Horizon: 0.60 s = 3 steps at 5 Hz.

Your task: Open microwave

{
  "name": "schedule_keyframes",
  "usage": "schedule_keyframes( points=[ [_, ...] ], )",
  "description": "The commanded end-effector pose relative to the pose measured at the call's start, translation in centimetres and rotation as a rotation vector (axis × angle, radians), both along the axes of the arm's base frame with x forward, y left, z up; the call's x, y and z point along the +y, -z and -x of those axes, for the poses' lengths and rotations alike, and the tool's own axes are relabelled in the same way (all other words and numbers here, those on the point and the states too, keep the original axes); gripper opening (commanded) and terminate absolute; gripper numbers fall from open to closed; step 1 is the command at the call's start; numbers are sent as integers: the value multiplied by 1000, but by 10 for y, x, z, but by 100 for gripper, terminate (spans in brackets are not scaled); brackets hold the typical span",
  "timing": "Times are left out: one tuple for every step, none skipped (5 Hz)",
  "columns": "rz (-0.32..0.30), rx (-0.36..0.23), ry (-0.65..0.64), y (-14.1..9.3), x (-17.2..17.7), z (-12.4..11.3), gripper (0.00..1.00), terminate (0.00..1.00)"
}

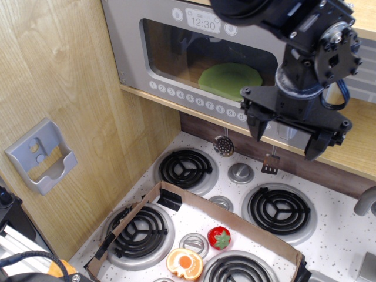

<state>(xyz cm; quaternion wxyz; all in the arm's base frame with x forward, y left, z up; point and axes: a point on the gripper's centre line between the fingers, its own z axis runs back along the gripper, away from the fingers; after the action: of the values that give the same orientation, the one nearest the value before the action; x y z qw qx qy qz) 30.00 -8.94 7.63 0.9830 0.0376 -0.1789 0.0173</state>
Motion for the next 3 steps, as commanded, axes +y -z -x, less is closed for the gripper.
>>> schedule_keyframes(
  points=[
    [-40, -26, 69, -20, 22, -24, 100, 0],
    [-42, -27, 79, -24, 33, -28, 100, 0],
    [-45, -32, 92, -28, 37, -32, 100, 0]
  ],
)
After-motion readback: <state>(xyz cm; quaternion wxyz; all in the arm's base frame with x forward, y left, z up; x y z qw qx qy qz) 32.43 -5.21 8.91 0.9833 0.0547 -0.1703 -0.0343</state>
